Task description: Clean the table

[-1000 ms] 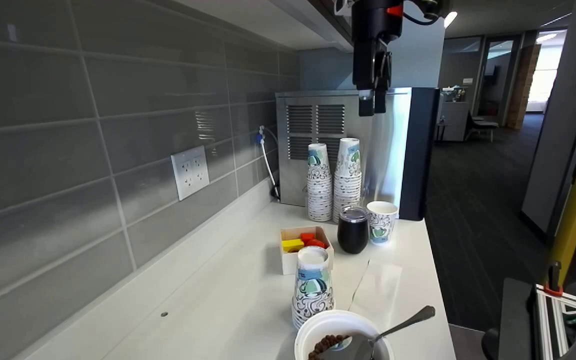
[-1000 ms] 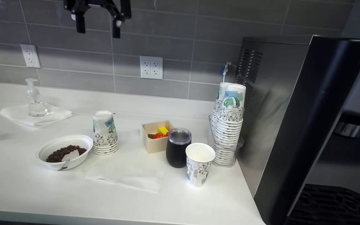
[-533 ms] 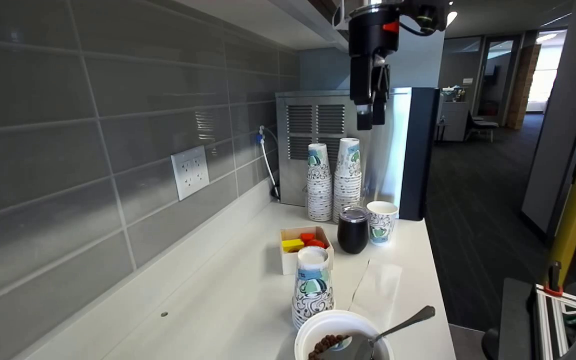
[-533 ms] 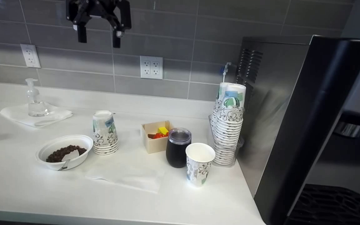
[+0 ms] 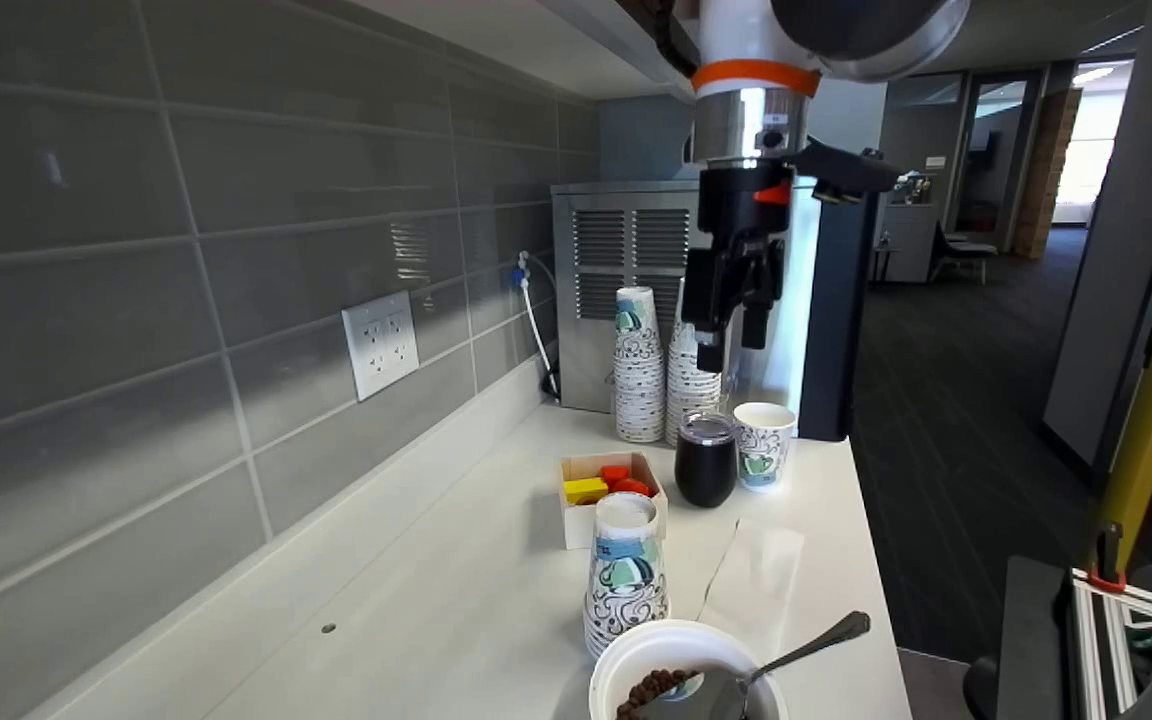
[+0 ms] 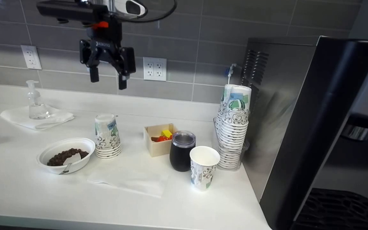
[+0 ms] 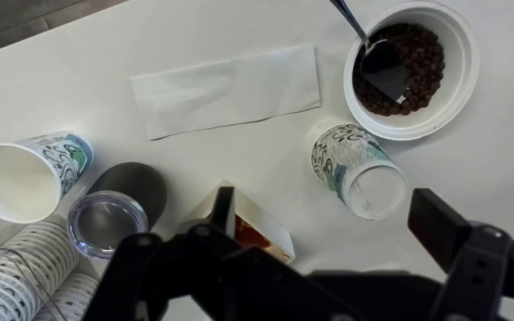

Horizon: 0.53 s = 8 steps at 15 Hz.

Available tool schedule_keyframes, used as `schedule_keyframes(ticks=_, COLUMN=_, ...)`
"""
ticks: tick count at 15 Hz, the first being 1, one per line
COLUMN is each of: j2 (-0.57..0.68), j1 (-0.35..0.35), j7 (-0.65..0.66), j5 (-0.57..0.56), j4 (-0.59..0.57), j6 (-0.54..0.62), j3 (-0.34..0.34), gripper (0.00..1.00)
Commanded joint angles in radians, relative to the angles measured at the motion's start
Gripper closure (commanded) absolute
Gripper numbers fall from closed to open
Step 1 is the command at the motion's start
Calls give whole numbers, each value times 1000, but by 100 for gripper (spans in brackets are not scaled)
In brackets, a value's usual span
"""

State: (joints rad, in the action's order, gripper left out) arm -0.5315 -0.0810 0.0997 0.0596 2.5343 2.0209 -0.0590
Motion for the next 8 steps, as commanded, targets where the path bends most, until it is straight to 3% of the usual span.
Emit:
schedule_keyframes(ticks=1, j2=-2, j1=27, j7=31, j5=12, j4=106, j6=159, j3=-1, gripper=0)
schedule_keyframes(ticks=8, j2=219, j1=32, j7=-32, j5=28, j4=113, j6=362, j3=48, gripper=0)
